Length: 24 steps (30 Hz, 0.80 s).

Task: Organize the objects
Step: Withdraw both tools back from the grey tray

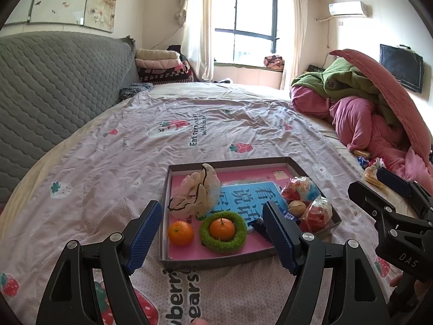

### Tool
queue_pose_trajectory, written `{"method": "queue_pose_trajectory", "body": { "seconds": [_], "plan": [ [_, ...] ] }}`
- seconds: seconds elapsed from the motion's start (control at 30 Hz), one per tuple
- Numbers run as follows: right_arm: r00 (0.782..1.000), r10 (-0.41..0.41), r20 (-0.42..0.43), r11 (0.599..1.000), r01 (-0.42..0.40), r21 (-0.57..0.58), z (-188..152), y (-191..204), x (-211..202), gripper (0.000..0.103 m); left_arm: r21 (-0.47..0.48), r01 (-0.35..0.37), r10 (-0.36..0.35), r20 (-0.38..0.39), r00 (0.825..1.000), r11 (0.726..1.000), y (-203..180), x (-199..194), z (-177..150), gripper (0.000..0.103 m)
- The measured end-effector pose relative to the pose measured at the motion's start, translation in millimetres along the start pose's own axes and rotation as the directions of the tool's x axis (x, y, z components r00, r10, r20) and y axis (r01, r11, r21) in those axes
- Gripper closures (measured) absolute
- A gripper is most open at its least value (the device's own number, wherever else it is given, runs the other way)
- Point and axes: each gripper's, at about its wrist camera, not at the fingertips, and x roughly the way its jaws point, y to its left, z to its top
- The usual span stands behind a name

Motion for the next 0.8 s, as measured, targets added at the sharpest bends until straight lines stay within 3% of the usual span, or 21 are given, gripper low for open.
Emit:
{"method": "queue_pose_trajectory", "body": {
  "seconds": [0.8],
  "plan": [
    [1.000,-0.017,-0.023,0.999,0.016,-0.045,-31.2,17.5,-18.2,0.021,-0.028,-0.001,0.000,-0.030,1.000,1.000,0.0,-16.4,-41.9,0.025]
  ]
}}
